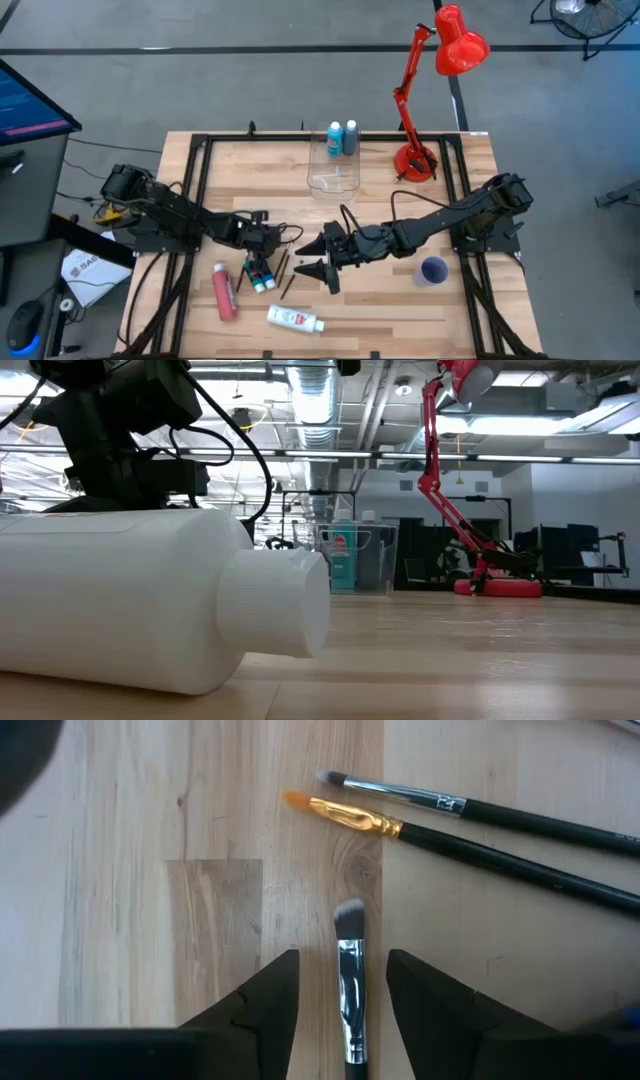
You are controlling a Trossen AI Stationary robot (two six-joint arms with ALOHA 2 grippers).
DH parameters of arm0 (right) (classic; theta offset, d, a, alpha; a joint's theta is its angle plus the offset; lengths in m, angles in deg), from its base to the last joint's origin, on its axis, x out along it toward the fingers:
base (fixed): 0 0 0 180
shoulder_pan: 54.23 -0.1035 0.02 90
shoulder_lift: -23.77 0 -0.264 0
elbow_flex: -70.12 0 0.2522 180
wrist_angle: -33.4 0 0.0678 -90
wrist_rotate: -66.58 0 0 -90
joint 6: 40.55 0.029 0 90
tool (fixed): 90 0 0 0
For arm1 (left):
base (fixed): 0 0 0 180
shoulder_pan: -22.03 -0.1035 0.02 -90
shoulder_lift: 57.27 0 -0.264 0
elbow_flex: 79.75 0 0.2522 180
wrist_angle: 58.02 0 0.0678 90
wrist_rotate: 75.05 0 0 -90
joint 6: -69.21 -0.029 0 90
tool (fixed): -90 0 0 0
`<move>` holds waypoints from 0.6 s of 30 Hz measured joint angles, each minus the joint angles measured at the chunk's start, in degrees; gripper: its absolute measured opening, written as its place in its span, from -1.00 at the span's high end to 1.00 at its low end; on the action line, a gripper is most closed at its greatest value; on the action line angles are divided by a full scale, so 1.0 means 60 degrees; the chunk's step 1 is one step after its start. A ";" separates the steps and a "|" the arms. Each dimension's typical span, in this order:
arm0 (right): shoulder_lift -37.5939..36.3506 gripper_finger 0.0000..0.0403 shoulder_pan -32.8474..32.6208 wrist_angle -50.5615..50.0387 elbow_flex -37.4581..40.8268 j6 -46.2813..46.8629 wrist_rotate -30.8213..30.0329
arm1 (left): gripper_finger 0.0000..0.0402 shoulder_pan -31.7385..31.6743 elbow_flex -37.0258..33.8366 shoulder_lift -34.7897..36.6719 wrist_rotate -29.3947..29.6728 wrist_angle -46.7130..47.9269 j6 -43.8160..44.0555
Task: Pick & Place Paint Supplies
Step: Put the silver paintbrush into the purple cup
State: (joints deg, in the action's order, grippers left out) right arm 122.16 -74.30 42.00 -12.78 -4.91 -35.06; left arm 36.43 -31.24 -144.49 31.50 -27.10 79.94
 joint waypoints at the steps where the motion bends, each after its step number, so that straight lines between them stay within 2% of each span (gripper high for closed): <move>1: 0.0000 -0.24 -0.0005 -0.0002 0.0000 0.0000 0.0000 | 0.28 -0.0023 -0.0001 -0.0006 -0.0025 0.0001 0.0001; 10: 0.0000 -0.24 -0.0007 0.0002 0.0000 0.0000 0.0000 | 0.62 -0.0398 -0.0008 -0.0025 -0.0487 -0.0045 0.0007; 15: 0.0000 -0.24 -0.0007 0.0037 0.0000 0.0098 0.0000 | 0.94 -0.0844 -0.0008 -0.0023 -0.1154 -0.0047 0.0171; 18: 0.0000 -0.24 -0.0007 0.0074 0.0000 0.0222 0.0000 | 0.96 -0.1105 -0.0008 -0.0018 -0.1526 -0.0050 0.0415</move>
State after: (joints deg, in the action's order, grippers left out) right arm 122.16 -74.34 42.44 -12.78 -3.59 -35.06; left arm 29.80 -31.29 -144.60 22.34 -27.40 82.43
